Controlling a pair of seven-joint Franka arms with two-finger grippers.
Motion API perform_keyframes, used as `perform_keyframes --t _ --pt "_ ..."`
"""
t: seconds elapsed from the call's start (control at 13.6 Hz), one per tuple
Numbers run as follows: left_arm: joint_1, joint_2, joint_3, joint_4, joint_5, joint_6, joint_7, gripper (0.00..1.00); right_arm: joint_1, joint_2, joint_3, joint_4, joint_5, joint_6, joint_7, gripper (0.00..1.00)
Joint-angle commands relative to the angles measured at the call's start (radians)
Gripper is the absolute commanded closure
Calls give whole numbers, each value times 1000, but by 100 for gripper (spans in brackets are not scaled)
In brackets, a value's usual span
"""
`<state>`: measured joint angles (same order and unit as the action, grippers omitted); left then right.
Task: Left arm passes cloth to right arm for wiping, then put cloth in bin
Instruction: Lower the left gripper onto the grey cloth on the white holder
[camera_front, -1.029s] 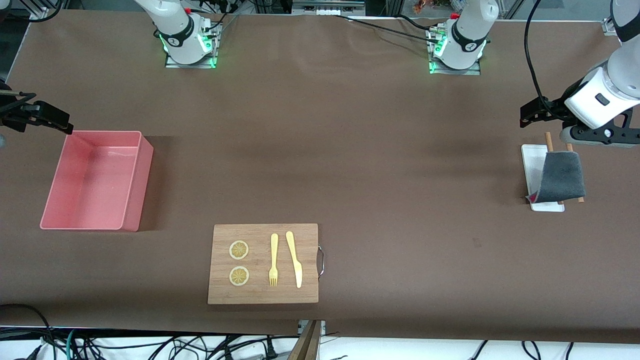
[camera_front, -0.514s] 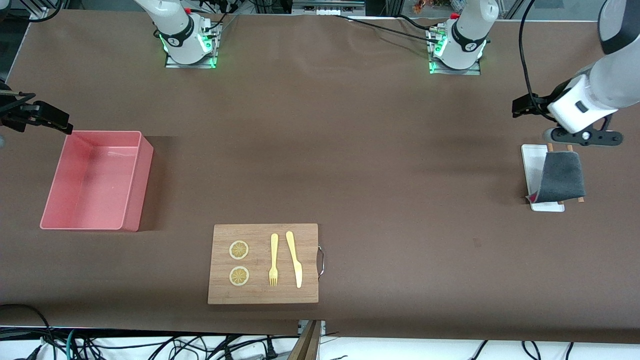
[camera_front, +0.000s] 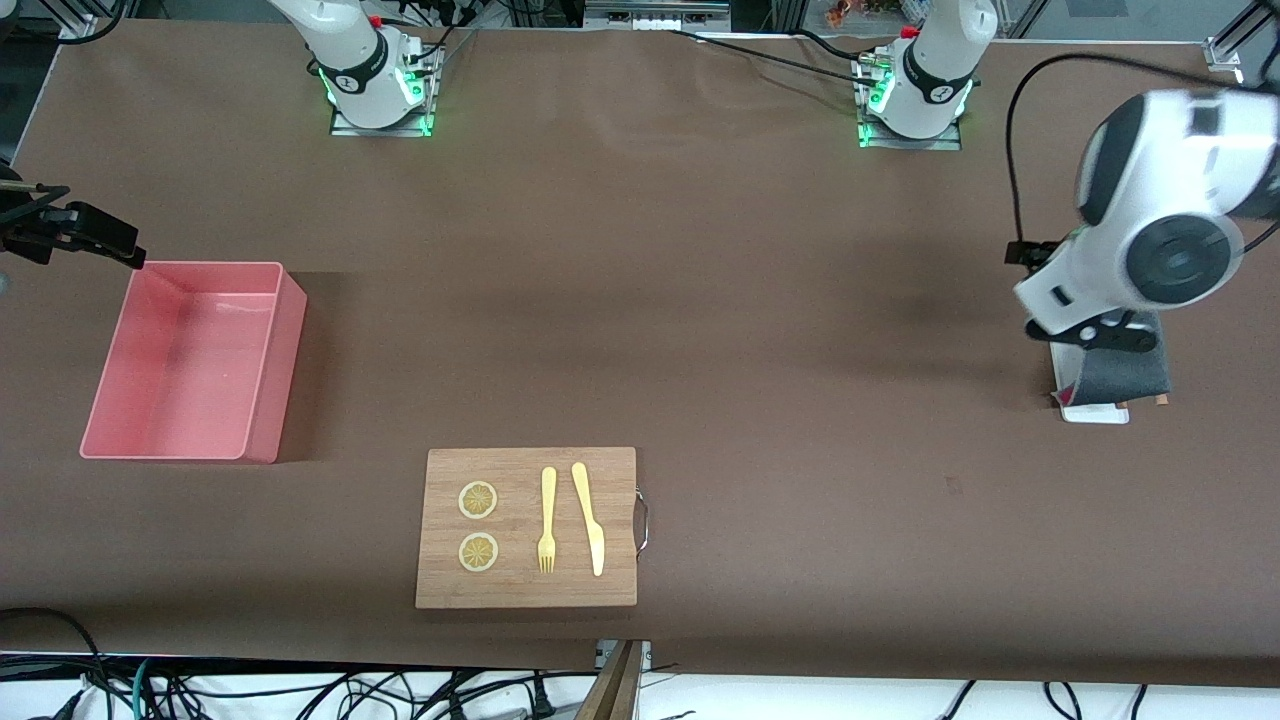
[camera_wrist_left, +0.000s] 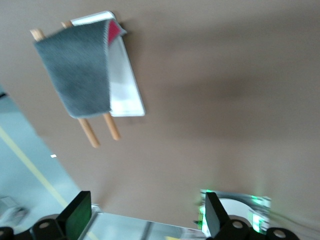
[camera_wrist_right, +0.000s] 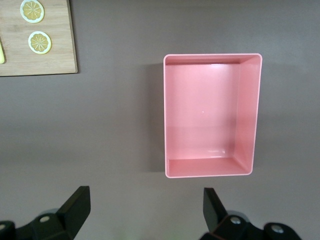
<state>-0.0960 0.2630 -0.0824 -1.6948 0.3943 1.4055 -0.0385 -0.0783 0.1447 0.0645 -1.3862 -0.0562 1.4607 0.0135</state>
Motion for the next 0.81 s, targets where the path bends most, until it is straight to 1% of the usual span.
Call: perform_keyframes --t 0.0,0.07,0.29,0.44,0.51,0.73 --pt "-39 91 0 15 128 71 -52 0 -15 -8 3 1 21 0 -20 0" --pt "-39 114 0 9 168 104 -64 0 -15 -7 3 1 21 0 -20 0" --pt "-41 209 0 7 314 119 -75 0 -14 -8 5 1 22 0 -18 0" --pt "-39 248 0 -9 359 154 -87 0 -15 -8 3 1 30 0 -18 0" --pt "-37 248 0 -58 398 173 -127 0 -15 -8 3 1 30 0 -20 0" --pt "-39 243 -2 -225 576 246 -324 0 -15 -8 3 1 30 0 -18 0"
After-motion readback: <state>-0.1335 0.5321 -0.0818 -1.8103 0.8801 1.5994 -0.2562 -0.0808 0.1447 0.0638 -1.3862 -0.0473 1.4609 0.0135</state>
